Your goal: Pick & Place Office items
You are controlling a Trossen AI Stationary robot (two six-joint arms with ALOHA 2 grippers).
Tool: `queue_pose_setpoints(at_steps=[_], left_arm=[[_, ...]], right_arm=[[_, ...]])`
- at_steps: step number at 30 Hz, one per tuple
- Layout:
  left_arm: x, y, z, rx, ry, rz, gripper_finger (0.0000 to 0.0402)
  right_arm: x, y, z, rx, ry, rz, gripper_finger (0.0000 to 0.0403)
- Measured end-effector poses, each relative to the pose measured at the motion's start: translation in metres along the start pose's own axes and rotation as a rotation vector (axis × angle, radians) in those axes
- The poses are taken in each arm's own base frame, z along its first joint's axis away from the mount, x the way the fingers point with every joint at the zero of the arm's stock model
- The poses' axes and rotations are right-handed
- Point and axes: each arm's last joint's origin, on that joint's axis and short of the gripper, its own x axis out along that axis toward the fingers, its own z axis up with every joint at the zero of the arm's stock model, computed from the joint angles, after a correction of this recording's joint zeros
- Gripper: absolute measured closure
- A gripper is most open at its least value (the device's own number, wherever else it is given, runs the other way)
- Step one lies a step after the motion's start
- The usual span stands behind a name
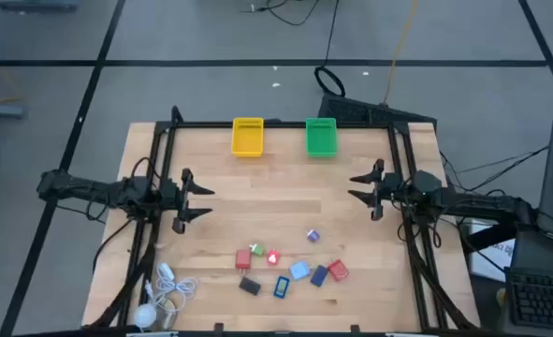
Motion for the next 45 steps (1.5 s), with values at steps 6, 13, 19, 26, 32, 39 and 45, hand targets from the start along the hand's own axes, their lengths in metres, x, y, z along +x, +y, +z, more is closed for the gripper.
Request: queue_pose_setpoints(at_steps=[6, 13, 19, 26, 32, 39, 45], left_arm=[[0.0000, 0.0000, 0.0000, 0.000, 0.000, 0.000, 0.0158], [0.0000, 0.0000, 0.0001, 0.000, 0.000, 0.000, 0.0158], [0.0000, 0.0000, 0.0000, 0.000, 0.000, 0.001, 0.0158], [0.0000, 0.0000, 0.0000, 0.000, 0.000, 0.000, 0.0158], [0.0000, 0.0000, 0.0000, 0.000, 0.000, 0.000, 0.0158], [0.0000, 0.0000, 0.0000, 0.000, 0.000, 0.001, 0.0158], [0.0000, 0.0000, 0.0000, 0.000, 0.000, 0.000, 0.0158]], right_arm=[[0.0000, 0.0000, 0.0000, 0.000, 0.000, 0.000, 0.0226], [0.0000, 0.0000, 0.0000, 0.000, 0.000, 0.000, 0.0231], [0.0000, 0.0000, -0.0001, 0.000, 0.000, 0.000, 0.0226], [0.0000, 0.0000, 0.0000, 0.000, 0.000, 0.000, 0.0228], [0.0000, 0.0000, 0.0000, 0.000, 0.000, 0.000, 0.0231], [0.0000, 0.0000, 0.0000, 0.000, 0.000, 0.000, 0.0226], [0.0000, 0.0000, 0.0000, 0.000, 0.000, 0.000, 0.0227]])
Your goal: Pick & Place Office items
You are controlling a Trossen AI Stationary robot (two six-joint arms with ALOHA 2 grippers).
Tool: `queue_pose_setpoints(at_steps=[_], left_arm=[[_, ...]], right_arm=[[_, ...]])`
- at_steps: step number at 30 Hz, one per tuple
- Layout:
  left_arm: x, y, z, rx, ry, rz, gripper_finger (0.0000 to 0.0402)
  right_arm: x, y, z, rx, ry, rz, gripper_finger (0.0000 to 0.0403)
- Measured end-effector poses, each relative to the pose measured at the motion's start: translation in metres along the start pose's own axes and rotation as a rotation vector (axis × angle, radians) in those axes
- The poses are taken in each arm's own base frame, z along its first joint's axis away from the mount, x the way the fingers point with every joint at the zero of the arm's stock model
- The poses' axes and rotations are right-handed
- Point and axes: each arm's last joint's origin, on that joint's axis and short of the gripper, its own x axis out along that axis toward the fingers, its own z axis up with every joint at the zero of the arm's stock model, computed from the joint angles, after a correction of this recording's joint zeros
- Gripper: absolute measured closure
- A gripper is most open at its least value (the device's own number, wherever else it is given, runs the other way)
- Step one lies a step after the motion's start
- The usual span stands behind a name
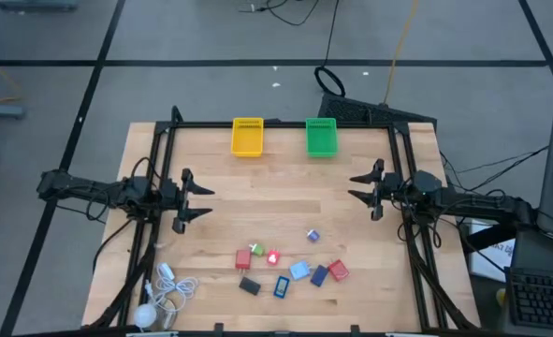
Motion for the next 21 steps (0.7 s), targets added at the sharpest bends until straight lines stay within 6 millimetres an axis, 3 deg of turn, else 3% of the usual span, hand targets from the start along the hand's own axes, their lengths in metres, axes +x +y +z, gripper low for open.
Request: queue_pose_setpoints(at_steps=[21], left_arm=[[0.0000, 0.0000, 0.0000, 0.000, 0.000, 0.000, 0.0158]], right_arm=[[0.0000, 0.0000, 0.0000, 0.000, 0.000, 0.000, 0.0229]])
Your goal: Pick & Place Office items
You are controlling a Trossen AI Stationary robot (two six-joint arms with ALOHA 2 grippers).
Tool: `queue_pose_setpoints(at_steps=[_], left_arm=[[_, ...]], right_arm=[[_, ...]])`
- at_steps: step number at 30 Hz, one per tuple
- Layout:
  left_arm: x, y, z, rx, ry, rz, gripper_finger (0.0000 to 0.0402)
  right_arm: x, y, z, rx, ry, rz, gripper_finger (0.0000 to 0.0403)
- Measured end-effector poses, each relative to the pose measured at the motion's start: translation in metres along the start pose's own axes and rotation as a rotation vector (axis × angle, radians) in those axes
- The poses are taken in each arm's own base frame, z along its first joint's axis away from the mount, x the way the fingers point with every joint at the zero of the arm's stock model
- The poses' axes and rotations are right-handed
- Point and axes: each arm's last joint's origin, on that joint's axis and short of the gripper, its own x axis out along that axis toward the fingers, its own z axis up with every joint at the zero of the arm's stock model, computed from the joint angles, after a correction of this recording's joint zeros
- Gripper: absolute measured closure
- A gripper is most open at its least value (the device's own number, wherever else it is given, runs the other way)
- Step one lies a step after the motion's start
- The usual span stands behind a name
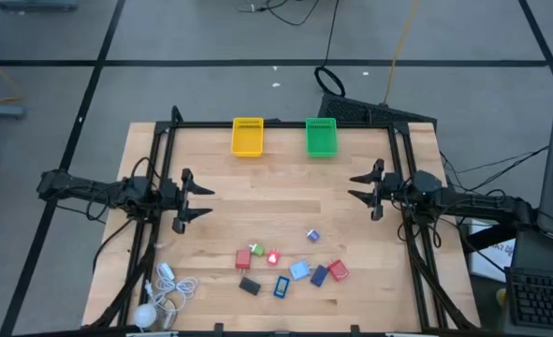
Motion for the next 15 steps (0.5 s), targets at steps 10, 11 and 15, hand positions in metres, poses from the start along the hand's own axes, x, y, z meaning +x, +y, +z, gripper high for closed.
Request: queue_pose_setpoints(at_steps=[10, 11, 15], left_arm=[[0.0000, 0.0000, 0.0000, 0.000, 0.000, 0.000, 0.0158], [0.0000, 0.0000, 0.0001, 0.000, 0.000, 0.000, 0.0158], [0.0000, 0.0000, 0.0000, 0.000, 0.000, 0.000, 0.0158]], right_arm=[[0.0000, 0.0000, 0.0000, 0.000, 0.000, 0.000, 0.0226], [0.0000, 0.0000, 0.0000, 0.000, 0.000, 0.000, 0.0226], [0.0000, 0.0000, 0.0000, 0.000, 0.000, 0.000, 0.0226]])
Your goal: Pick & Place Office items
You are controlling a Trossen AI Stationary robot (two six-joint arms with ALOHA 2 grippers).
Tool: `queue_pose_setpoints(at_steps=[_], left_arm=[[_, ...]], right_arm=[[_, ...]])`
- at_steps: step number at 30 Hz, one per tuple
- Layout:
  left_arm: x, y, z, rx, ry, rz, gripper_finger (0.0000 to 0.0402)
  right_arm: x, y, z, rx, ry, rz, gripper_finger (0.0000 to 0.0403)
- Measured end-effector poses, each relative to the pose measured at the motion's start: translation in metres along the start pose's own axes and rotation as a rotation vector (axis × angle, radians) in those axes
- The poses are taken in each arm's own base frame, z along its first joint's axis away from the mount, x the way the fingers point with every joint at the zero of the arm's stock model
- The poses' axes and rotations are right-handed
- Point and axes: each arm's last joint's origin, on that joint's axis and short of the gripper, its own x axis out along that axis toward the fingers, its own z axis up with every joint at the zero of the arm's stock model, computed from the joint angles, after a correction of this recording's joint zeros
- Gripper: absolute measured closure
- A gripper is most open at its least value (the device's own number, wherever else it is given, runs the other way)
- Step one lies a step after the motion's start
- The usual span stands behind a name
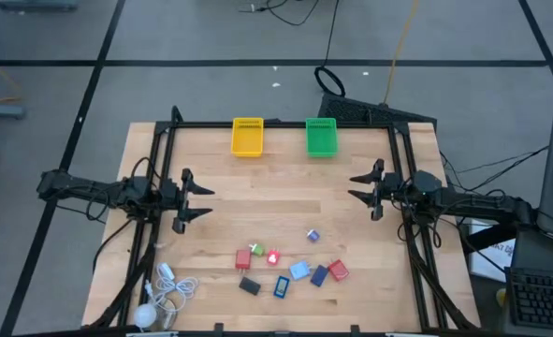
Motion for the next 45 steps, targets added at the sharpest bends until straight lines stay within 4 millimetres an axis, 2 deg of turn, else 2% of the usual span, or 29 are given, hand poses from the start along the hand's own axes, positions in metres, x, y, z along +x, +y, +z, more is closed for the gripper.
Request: queue_pose_setpoints(at_steps=[45], left_arm=[[0.0000, 0.0000, 0.0001, 0.000, 0.000, 0.000, 0.0158]], right_arm=[[0.0000, 0.0001, 0.0010, 0.005, -0.011, 0.001, 0.0231]])
